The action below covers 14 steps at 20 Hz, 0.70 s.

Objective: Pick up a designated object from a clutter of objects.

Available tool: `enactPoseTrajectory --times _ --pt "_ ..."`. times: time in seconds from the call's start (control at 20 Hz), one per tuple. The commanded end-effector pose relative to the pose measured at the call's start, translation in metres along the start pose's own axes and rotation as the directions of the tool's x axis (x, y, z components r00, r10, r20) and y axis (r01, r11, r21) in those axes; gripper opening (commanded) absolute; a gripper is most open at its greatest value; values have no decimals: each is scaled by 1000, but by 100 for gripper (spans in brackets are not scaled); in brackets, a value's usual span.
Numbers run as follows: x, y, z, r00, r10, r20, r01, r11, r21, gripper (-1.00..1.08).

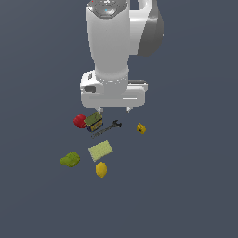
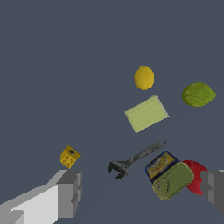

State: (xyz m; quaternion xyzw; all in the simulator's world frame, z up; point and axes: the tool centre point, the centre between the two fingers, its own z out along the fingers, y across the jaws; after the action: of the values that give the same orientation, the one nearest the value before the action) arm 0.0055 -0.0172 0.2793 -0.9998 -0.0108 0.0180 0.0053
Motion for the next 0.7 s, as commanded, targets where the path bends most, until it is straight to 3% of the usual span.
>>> enactPoseTrajectory --times 0.0,0.65 --pt "4 5 3 1000 -28 -1 28 1000 0 100" --pt "33 44 32 966 -257 -9 257 966 0 100"
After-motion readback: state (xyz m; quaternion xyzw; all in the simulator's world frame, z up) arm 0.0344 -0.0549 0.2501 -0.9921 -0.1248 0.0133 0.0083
